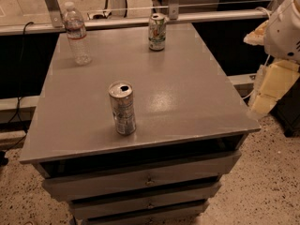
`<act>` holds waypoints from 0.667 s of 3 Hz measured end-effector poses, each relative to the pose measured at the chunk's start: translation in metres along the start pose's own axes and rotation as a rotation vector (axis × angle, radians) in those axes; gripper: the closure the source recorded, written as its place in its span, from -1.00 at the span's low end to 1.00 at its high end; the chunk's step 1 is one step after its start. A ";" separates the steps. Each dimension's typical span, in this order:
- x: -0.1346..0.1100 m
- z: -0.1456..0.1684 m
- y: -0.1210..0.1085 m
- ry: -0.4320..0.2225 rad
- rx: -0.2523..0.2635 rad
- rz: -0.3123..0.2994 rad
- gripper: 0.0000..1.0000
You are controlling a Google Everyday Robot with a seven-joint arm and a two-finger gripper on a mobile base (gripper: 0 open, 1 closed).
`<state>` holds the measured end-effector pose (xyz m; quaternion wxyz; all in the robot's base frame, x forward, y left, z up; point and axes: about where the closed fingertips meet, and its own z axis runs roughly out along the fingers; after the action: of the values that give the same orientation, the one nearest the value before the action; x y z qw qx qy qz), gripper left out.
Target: Move water bottle near 7up can
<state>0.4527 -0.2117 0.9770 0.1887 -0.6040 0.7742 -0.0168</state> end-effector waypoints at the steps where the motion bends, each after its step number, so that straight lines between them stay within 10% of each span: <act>1: 0.000 0.000 0.000 0.000 0.000 0.000 -1.00; 2: -0.026 0.017 -0.019 -0.097 -0.009 -0.014 -1.00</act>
Offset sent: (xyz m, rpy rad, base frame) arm 0.0752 0.0601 -0.0082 0.2457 -0.0496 0.1097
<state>0.4804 -0.1889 0.9734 0.2232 -0.6103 0.7599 0.0146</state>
